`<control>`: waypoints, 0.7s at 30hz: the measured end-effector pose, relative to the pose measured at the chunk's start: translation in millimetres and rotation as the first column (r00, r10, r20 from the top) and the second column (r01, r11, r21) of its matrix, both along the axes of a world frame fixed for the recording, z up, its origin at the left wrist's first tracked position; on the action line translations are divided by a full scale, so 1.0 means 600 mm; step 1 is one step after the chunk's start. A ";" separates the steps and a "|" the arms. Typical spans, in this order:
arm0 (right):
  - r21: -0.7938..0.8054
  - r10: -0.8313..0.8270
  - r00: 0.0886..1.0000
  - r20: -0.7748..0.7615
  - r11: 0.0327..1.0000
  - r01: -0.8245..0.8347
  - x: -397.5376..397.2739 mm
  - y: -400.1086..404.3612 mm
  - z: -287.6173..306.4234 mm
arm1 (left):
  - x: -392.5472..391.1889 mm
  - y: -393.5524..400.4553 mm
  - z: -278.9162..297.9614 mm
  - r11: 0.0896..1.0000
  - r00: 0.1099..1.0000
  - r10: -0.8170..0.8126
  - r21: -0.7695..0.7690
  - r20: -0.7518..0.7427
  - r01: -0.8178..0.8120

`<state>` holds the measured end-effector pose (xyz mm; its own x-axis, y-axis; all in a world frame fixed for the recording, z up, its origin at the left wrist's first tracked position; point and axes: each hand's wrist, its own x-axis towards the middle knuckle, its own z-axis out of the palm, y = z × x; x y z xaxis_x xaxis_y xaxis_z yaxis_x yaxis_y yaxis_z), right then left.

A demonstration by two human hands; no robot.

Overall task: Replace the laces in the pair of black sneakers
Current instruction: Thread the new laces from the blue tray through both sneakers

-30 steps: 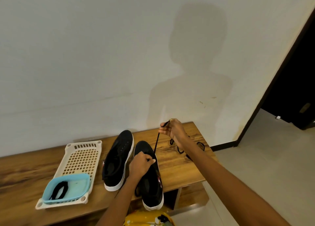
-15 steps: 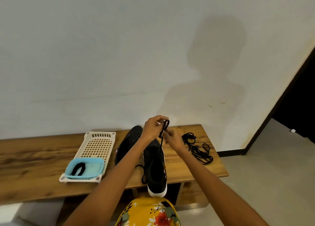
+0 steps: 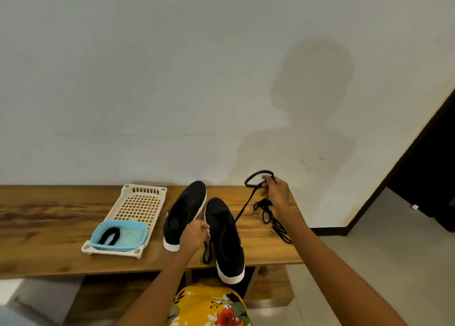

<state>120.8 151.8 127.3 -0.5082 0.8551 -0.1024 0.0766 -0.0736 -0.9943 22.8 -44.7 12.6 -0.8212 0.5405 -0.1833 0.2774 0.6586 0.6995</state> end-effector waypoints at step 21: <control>0.165 0.193 0.856 0.479 0.938 -0.304 0.021 -0.093 -0.244 | 0.000 0.029 -0.070 0.932 0.951 0.172 0.270 0.256 -0.241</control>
